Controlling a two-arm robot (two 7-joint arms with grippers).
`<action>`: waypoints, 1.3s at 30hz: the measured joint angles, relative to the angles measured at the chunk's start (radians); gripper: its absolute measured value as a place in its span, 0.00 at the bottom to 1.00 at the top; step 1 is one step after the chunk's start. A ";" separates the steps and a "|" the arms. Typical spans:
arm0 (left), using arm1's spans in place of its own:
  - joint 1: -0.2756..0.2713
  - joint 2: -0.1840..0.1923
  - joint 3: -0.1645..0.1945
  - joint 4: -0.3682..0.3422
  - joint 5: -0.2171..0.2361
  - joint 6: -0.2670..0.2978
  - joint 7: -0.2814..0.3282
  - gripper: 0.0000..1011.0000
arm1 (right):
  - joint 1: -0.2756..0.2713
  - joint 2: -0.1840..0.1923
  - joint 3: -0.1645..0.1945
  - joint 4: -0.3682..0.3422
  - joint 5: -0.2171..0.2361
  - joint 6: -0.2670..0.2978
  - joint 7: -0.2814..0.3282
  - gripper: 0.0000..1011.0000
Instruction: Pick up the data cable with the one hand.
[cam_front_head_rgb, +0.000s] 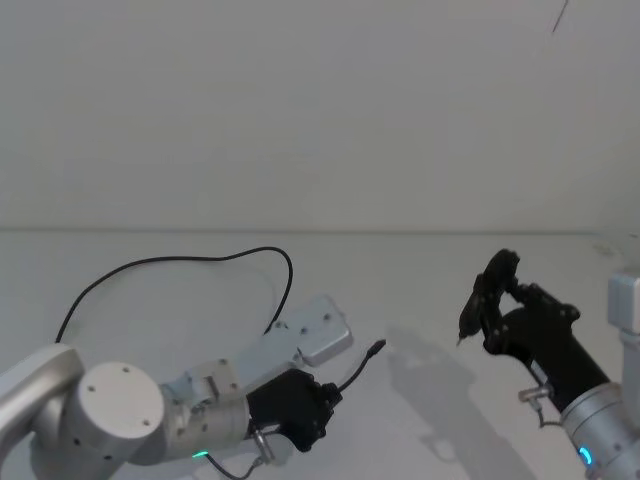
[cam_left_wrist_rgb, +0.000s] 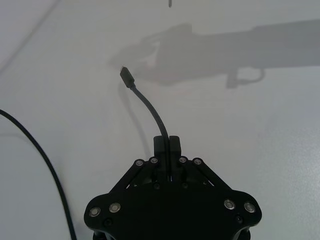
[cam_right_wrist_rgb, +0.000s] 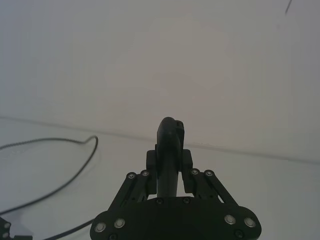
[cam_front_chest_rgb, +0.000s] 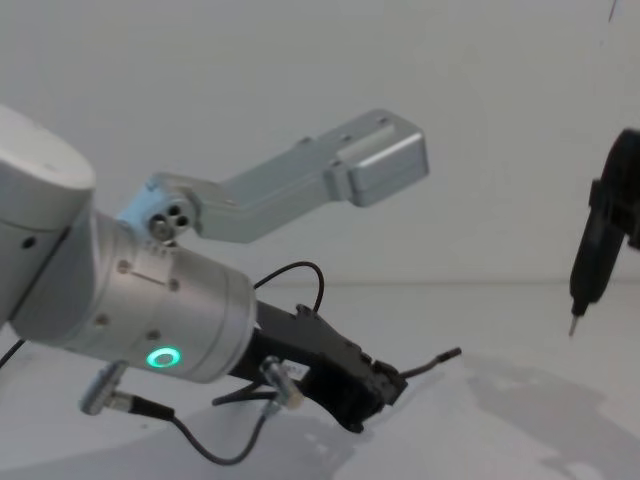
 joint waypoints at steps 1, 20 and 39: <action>0.003 0.004 -0.003 -0.001 -0.001 -0.008 -0.001 0.05 | 0.002 0.002 0.003 -0.003 0.004 0.000 0.004 0.28; 0.028 0.103 -0.066 -0.021 -0.065 -0.256 -0.126 0.05 | 0.070 0.081 0.086 -0.103 0.179 0.101 0.171 0.28; 0.004 0.112 -0.056 -0.017 -0.084 -0.375 -0.183 0.05 | 0.133 0.131 0.079 -0.114 0.271 0.208 0.239 0.28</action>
